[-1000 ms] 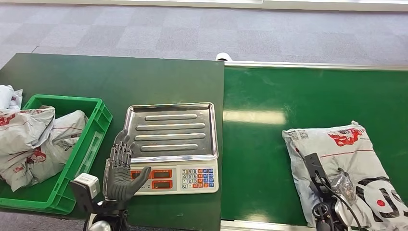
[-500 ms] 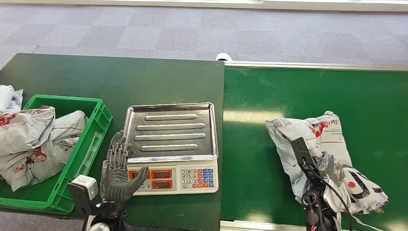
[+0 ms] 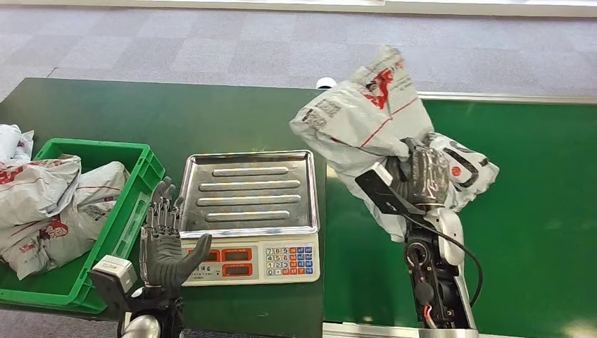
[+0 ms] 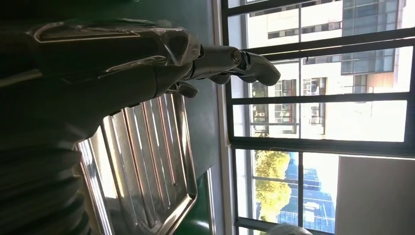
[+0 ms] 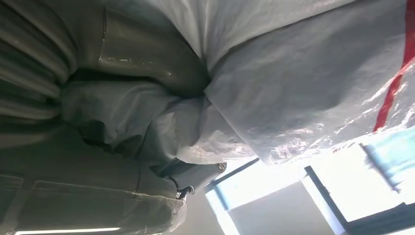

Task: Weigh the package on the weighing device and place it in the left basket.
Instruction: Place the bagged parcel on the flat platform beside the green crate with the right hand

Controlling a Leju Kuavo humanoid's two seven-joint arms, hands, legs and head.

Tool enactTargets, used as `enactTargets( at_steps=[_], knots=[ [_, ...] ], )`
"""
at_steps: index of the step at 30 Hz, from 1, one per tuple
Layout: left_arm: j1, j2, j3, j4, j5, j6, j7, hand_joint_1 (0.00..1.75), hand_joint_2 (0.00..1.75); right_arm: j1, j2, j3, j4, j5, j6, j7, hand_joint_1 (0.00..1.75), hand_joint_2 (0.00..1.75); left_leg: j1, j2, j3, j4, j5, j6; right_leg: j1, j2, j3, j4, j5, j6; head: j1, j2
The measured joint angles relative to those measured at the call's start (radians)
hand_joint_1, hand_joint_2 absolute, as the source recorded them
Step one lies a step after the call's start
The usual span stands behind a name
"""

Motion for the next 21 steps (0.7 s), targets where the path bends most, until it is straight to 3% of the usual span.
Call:
enactTargets(
  at_steps=[4,15,16,17,18,19,21],
  knots=[
    [-0.061,0.011,0.0,0.025,0.025,0.025,-0.018,0.0,1.75,-0.087,0.015,0.116,0.095,-0.051,0.111,-0.076,1.75,1.75,0.0,0.0,0.0,0.0,0.001,0.0,0.0,0.0,0.0,0.0,0.0,0.0,0.0,0.0],
    [-0.099,0.019,0.016,0.027,0.064,0.319,-0.114,0.0,1.75,-0.243,0.111,0.347,0.424,-0.128,0.125,-0.182,1.75,1.75,0.0,-0.001,-0.002,0.0,0.0,0.0,0.0,0.0,-0.002,0.001,0.0,0.0,0.0,0.0],
    [-0.099,0.019,0.022,0.022,0.068,0.341,-0.117,0.0,1.75,-0.253,0.12,0.364,0.446,-0.128,0.124,-0.184,1.67,1.75,0.0,-0.001,-0.002,0.0,0.0,0.0,0.0,0.0,-0.002,0.001,0.0,0.0,0.0,0.0],
    [-0.099,0.018,0.027,0.015,0.069,0.361,-0.12,0.0,1.75,-0.261,0.129,0.379,0.466,-0.127,0.122,-0.185,1.57,1.75,0.0,-0.001,-0.002,0.0,0.001,0.0,0.0,0.0,-0.002,0.001,0.0,0.0,0.0,0.0],
    [-0.099,0.018,0.033,0.008,0.07,0.378,-0.121,0.0,1.75,-0.267,0.137,0.394,0.485,-0.127,0.12,-0.185,1.32,1.75,0.0,-0.001,-0.002,0.0,0.001,0.0,0.0,0.0,-0.002,0.001,0.0,0.0,0.0,0.0],
    [-0.098,0.018,0.039,0.001,0.074,0.391,-0.122,0.0,1.75,-0.272,0.145,0.406,0.503,-0.126,0.116,-0.185,0.88,1.75,0.0,-0.002,-0.002,0.0,0.001,0.0,0.0,0.0,-0.002,0.001,0.0,0.0,0.0,0.0],
    [-0.096,0.017,0.05,-0.012,0.087,0.408,-0.123,0.0,1.75,-0.279,0.157,0.425,0.533,-0.126,0.104,-0.186,0.18,1.75,0.0,-0.002,-0.002,0.0,0.001,0.0,0.0,0.0,-0.002,0.001,0.0,0.0,0.0,0.0]
  ],
)
